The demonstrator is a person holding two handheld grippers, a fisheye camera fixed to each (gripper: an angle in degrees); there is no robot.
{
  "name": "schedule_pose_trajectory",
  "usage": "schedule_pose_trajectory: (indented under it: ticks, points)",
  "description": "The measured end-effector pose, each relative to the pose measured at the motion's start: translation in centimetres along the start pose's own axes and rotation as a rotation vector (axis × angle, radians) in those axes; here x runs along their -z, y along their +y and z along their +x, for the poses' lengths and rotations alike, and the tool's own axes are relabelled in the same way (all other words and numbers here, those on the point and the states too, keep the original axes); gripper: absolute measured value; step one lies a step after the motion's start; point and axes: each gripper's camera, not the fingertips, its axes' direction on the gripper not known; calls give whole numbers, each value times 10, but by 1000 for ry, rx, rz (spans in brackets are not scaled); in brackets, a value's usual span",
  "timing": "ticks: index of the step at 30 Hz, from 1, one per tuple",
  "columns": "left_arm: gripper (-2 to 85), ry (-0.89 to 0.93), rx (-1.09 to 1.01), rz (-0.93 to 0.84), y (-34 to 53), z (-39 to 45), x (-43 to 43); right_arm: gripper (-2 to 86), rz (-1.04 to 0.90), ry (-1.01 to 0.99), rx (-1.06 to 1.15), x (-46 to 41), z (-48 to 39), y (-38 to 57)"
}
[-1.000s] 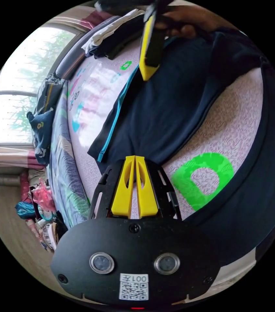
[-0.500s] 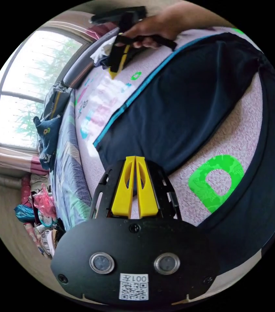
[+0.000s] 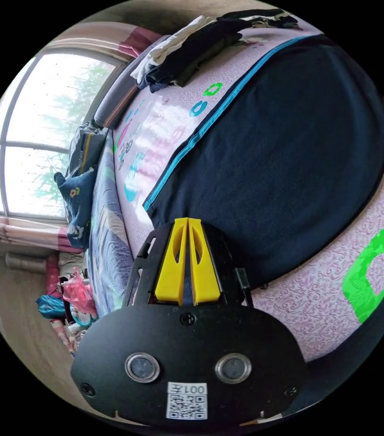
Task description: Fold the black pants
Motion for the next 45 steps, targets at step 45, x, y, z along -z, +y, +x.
schedule_pose_trajectory:
  ticks: [45]
  points:
    - [-16, 724, 309, 99, -118, 22, 118, 5, 162, -425, -68, 101, 231, 24]
